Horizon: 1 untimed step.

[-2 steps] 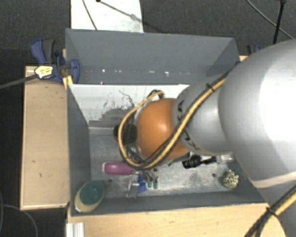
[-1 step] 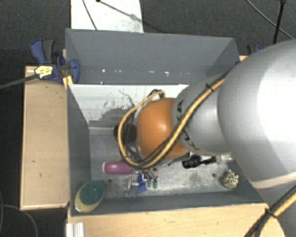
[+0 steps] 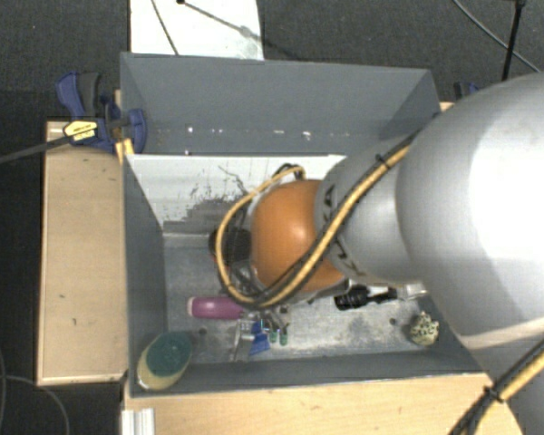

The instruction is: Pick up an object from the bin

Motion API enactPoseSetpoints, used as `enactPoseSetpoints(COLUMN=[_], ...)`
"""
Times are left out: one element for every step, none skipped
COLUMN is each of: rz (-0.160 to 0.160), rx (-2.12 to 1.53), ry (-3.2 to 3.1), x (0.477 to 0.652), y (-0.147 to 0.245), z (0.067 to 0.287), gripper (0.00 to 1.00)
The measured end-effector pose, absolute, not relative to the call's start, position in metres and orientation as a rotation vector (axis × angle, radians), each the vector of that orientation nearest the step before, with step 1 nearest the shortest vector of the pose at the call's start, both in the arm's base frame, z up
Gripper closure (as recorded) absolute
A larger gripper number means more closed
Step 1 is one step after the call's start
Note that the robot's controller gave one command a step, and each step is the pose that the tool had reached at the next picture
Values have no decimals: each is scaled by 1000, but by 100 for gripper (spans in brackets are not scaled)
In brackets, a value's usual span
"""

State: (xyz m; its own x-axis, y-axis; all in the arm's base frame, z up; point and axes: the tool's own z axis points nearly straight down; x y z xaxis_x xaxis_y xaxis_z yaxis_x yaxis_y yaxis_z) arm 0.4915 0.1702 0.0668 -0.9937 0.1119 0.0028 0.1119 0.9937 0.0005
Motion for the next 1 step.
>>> enactPoseSetpoints(rz=[-4], rx=[-206], ry=[-3132], x=[492], y=[170], z=[67], gripper=[0])
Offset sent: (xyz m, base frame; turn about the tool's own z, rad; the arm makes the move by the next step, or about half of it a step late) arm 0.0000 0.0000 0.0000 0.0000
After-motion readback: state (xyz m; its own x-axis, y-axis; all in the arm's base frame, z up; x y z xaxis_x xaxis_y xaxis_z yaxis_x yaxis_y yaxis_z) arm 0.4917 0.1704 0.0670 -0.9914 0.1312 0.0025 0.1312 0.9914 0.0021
